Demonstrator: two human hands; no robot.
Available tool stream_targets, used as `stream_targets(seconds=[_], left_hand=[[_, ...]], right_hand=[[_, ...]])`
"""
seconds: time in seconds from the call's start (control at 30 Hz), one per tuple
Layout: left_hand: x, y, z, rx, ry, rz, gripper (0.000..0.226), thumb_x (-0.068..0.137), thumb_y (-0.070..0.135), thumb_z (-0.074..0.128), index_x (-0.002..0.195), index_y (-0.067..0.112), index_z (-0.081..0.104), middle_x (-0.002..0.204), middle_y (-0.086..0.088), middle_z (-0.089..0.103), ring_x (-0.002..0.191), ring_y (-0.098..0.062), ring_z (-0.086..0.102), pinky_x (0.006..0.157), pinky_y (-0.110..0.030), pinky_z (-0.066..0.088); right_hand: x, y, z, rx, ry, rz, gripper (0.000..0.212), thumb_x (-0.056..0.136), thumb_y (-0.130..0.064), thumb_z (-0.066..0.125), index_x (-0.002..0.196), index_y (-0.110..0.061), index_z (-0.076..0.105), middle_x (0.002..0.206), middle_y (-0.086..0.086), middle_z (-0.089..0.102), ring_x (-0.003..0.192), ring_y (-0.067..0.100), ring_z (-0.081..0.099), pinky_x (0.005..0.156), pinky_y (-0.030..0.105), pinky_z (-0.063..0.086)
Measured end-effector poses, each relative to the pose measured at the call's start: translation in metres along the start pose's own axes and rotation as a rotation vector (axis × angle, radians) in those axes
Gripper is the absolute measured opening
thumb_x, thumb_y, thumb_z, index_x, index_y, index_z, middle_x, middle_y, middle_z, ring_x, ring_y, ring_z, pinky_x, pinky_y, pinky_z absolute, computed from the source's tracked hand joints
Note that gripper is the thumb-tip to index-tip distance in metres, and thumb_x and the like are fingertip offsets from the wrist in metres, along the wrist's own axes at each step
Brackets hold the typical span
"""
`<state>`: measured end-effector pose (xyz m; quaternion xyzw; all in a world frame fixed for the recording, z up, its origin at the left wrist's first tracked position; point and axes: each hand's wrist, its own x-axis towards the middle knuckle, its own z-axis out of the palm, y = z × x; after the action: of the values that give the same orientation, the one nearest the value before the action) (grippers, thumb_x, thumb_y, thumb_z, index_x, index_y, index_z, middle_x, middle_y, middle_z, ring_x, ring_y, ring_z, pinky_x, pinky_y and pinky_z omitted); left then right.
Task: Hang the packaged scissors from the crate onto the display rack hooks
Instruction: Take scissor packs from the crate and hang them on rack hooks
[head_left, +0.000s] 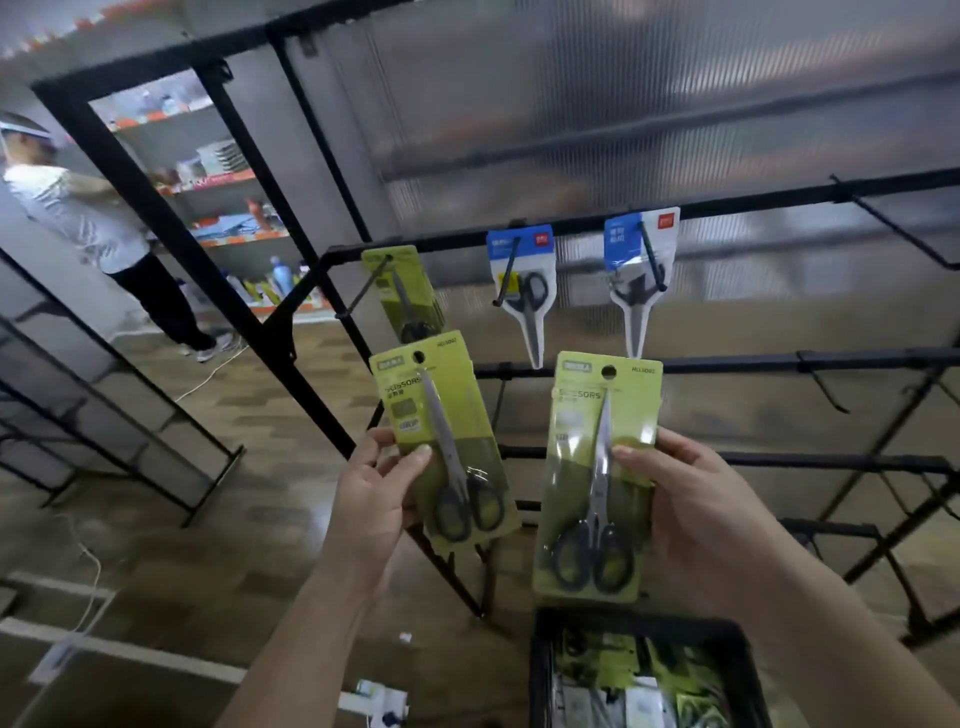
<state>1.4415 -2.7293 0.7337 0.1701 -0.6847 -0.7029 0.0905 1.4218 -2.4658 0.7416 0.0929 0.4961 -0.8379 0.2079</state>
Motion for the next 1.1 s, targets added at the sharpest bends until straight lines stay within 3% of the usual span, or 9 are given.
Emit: stream_targets(seconds=[0.13,0.3,0.43,0.53,0.63,0.73,0.83,1.0,1.1], left_hand=[[0.026,0.004,-0.006,-0.064,-0.011,0.03,0.009,0.099,0.01,0.062,0.105,0.015,0.067,0.102,-0.014,0.075,0.093,-0.032,0.071,0.074,-0.044,0.06],[0.064,0.0,-0.011,-0.087,-0.069,0.113,0.002,0.094,0.003,0.067,0.096,0.003,0.066,0.094,-0.014,0.072,0.094,-0.036,0.064,0.099,-0.071,0.048],[0.104,-0.001,-0.043,-0.156,-0.094,0.149,0.005,0.094,0.007,0.069,0.091,0.008,0.065,0.093,-0.011,0.069,0.095,-0.036,0.062,0.099,-0.076,0.043],[0.127,-0.007,-0.067,-0.14,-0.085,0.16,0.007,0.098,0.001,0.064,0.093,0.003,0.06,0.092,-0.011,0.069,0.091,-0.034,0.063,0.097,-0.075,0.046],[0.151,-0.011,-0.09,-0.155,-0.082,0.184,0.011,0.096,0.003,0.067,0.089,0.011,0.065,0.09,-0.007,0.072,0.09,-0.033,0.064,0.095,-0.073,0.048],[0.17,-0.012,-0.1,-0.151,-0.125,0.198,0.009,0.09,0.017,0.073,0.09,0.012,0.066,0.096,-0.02,0.07,0.09,-0.038,0.063,0.092,-0.077,0.046],[0.178,-0.01,-0.102,-0.101,-0.202,0.22,0.008,0.097,0.007,0.068,0.093,0.014,0.067,0.098,-0.019,0.071,0.094,-0.039,0.067,0.093,-0.066,0.051],[0.178,-0.006,-0.102,-0.055,-0.288,0.344,0.007,0.097,-0.001,0.063,0.092,0.003,0.061,0.087,-0.02,0.063,0.076,-0.017,0.056,0.072,-0.028,0.047],[0.183,-0.008,-0.103,-0.079,-0.311,0.34,0.01,0.098,0.002,0.063,0.09,0.002,0.058,0.084,-0.024,0.058,0.074,-0.021,0.05,0.068,-0.024,0.042]], right_hand=[[0.006,0.003,0.009,0.014,0.055,-0.052,0.023,0.099,-0.008,0.058,0.118,-0.007,0.071,0.106,0.021,0.076,0.084,0.034,0.075,0.078,0.049,0.06],[0.014,0.009,0.038,0.027,0.142,-0.102,0.021,0.098,-0.005,0.059,0.113,-0.008,0.073,0.099,0.018,0.077,0.072,0.029,0.075,0.057,0.036,0.059],[0.027,0.022,0.081,-0.003,0.137,-0.149,0.023,0.099,-0.002,0.056,0.11,-0.007,0.075,0.096,0.017,0.077,0.073,0.028,0.075,0.056,0.033,0.059],[0.038,0.034,0.108,-0.016,0.156,-0.165,0.024,0.098,-0.003,0.056,0.108,-0.008,0.077,0.105,0.02,0.076,0.082,0.031,0.075,0.063,0.036,0.061],[0.054,0.05,0.138,-0.023,0.183,-0.167,0.027,0.098,-0.003,0.055,0.101,-0.011,0.08,0.107,0.02,0.076,0.085,0.031,0.076,0.065,0.038,0.062],[0.064,0.063,0.158,-0.036,0.199,-0.157,0.026,0.099,-0.003,0.054,0.107,-0.01,0.078,0.109,0.02,0.076,0.089,0.033,0.076,0.067,0.04,0.062],[0.07,0.068,0.172,-0.03,0.239,-0.136,0.026,0.1,-0.003,0.053,0.117,-0.01,0.072,0.109,0.019,0.076,0.091,0.035,0.076,0.065,0.04,0.063],[0.084,0.064,0.194,-0.037,0.221,-0.161,0.029,0.1,-0.002,0.052,0.121,-0.007,0.07,0.111,0.02,0.075,0.091,0.035,0.076,0.067,0.041,0.064],[0.09,0.061,0.201,-0.031,0.203,-0.169,0.03,0.1,-0.001,0.051,0.123,-0.006,0.069,0.114,0.022,0.074,0.094,0.037,0.075,0.067,0.042,0.064]])
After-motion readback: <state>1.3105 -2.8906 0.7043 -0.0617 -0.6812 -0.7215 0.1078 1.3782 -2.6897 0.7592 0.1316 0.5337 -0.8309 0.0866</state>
